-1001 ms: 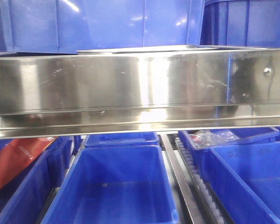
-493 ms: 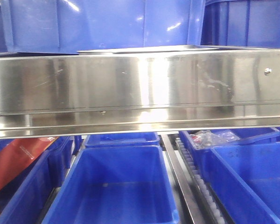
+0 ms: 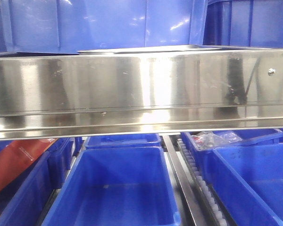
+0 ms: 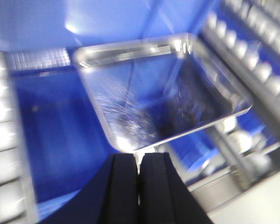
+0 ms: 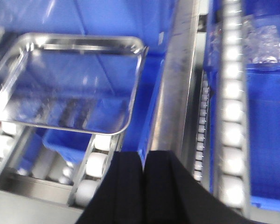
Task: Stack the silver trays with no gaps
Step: 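Raise both grippers toward the small silver tray on the upper shelf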
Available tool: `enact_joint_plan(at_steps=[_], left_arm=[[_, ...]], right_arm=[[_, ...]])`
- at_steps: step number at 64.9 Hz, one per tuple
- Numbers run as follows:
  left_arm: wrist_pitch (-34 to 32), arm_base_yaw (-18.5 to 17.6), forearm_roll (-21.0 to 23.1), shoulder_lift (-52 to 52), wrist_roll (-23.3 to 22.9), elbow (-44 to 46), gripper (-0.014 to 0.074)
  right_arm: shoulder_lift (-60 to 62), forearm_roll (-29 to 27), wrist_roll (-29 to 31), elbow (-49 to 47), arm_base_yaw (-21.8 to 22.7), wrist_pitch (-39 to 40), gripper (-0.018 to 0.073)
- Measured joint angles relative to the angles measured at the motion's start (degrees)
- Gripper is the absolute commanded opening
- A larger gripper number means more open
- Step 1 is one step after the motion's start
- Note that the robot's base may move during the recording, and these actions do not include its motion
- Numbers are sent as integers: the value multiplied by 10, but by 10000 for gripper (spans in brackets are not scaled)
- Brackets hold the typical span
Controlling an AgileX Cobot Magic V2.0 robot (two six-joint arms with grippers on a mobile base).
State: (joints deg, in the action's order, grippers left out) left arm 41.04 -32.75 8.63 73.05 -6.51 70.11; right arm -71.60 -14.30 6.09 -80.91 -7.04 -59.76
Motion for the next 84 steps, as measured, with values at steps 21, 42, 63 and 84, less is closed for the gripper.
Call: enact_joint_plan(at_steps=[21,42,63,84], left_arm=[[43,-88,-222,176,-176,155,-18],[77,-77,-264,235,-215,211,304],[97,-50,-256,268,-263,211,486],[111,-46,-218,312,-265,212,486]], right_arm=[[-107,22,-5,0,-50,71,-78],[-173,15,-5,0,-57,157,337],[-222,-14,-7,-6,-58,186,487],[-263,-17,-7,-13,-73,192,480]])
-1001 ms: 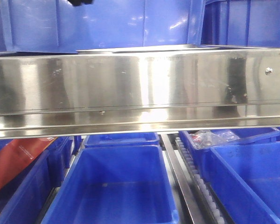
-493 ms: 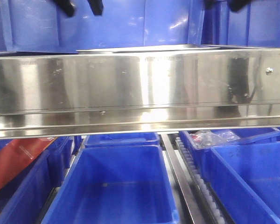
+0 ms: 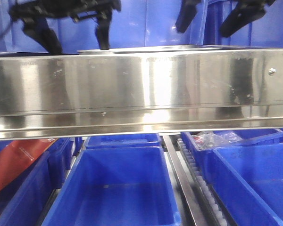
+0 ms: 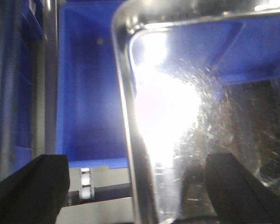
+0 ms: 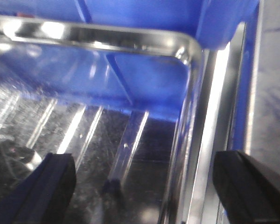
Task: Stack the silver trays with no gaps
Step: 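Raise both grippers toward the small silver tray on the upper shelf, then close both grippers on opposite rims of the silver tray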
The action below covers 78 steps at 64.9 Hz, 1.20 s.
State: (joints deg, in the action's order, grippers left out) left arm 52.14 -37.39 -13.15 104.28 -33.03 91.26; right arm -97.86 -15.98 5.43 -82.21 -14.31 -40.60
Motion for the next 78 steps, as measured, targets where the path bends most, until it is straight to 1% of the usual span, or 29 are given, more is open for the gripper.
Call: enact_joint_plan(at_steps=[56,62,69,74,78], left_arm=[[-19,0,6,26,-1,2,472],[-20,0,6,26,-1,2,472],[-20,0,6,26,-1,2,447],[-20,0,8,26,-1,2,409],[-21,0,8,26,-1,2,346]], right_arm=[[-36,30,0,-3,-5,20,471],[-36,34,0,-3,-5,21,414],[-37,41,0,-3,-5,22,306],[-38,44,0,-3,-5,19,249],[-39,44,0,-3,-5,17,229]])
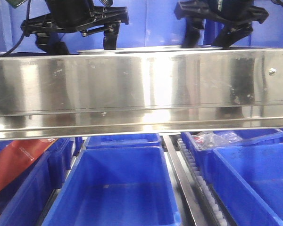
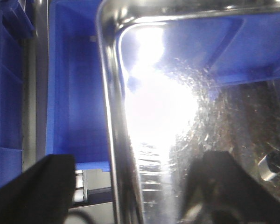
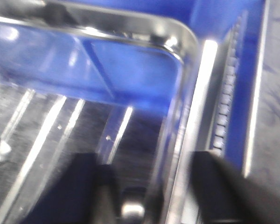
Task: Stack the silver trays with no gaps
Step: 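Close both grippers on opposite rims of the silver tray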
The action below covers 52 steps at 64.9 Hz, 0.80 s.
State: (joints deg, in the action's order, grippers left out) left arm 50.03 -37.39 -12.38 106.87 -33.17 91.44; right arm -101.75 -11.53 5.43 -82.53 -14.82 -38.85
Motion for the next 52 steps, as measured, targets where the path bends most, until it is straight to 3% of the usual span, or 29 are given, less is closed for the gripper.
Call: enact_joint_plan(at_steps=[12,16,27,52], left_arm=[[-5,0,1,0,0,1,57],[-5,0,-1,0,0,1,-41],[-5,4,-3,0,-4,2,-7],[-2,4,-3,0,-8,2,-7]], right_arm=[[-1,0,0,0,1,-3,220],[-2,3,0,0,1,-3,176],[-2,17,0,0,6,-7,-76],[-3,18,-9,0,7,-1,-67]])
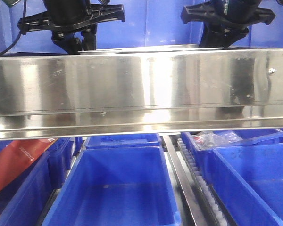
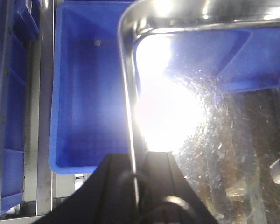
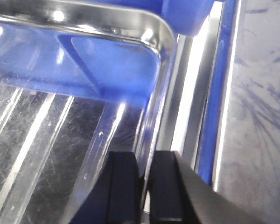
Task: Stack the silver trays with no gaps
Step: 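Close both grippers on opposite rims of the silver tray, then lift the silver tray up off the shelf with both grippers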
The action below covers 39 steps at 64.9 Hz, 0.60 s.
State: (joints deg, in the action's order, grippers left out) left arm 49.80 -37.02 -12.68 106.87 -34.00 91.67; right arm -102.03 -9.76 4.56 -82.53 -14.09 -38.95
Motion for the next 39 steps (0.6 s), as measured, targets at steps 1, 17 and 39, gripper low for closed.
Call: enact_joint_plan(at_steps=[1,17,39], left_arm=[[0,0,0,0,0,0,-7],[11,0,-5,0,0,9,-9],[46,0,-26,-8,0,55,-20]], right_arm=[[0,0,0,0,0,0,-67],[0,-2,0,3,0,12,-67],[43,-9,-4,3,0,23,-67]])
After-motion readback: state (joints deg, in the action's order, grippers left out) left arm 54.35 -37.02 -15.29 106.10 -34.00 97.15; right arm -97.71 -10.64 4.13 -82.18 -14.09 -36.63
